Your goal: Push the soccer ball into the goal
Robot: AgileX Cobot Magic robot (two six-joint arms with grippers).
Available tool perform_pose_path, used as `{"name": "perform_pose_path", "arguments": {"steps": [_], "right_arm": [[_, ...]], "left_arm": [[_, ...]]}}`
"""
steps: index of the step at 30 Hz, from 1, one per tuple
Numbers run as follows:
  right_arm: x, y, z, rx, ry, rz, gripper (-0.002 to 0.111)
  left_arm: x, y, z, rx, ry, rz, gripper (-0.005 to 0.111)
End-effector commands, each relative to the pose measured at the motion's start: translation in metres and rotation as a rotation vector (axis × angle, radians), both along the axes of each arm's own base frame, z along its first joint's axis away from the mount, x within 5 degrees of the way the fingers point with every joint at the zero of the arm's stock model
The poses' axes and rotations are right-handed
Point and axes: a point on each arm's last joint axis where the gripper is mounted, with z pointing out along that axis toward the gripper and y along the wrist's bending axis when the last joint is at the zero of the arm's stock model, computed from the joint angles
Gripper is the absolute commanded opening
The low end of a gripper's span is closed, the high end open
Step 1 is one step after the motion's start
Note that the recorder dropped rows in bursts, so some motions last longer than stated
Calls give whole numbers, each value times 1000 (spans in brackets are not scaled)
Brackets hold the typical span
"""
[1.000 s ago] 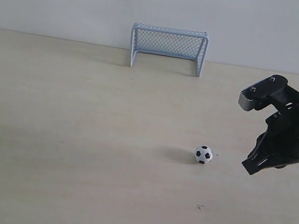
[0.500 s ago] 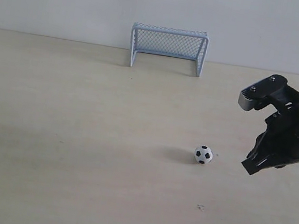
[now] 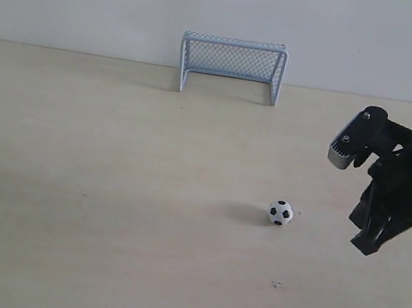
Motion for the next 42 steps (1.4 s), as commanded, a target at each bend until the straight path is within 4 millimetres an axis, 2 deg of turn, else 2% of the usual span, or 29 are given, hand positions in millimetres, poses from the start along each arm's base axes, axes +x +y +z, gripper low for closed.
{"name": "perform_pose_path", "arguments": {"steps": [1,6,17,29,33,39,42], "right_arm": [[5,-1,4,-10,-61,-1,0],[6,-1,4,-80,-113,186,0],[4,-1,3,-166,-138,432,0],[6,-1,4,-231,-190,601,0],[-2,10,1,-250,-154,713,0],[-13,46,-20,-262,-87,881,0],[-17,55,-26,-281,-62,942,0]], "left_arm": [[1,-1,2,-18,-13,-6,6],[1,-1,2,-18,-13,-6,6],[1,-1,2,-18,-13,-6,6],[1,-1,2,-18,-13,-6,6],[1,-1,2,-18,-13,-6,6],[1,-1,2,-18,-13,-6,6],[1,-1,2,-18,-13,-6,6]]}}
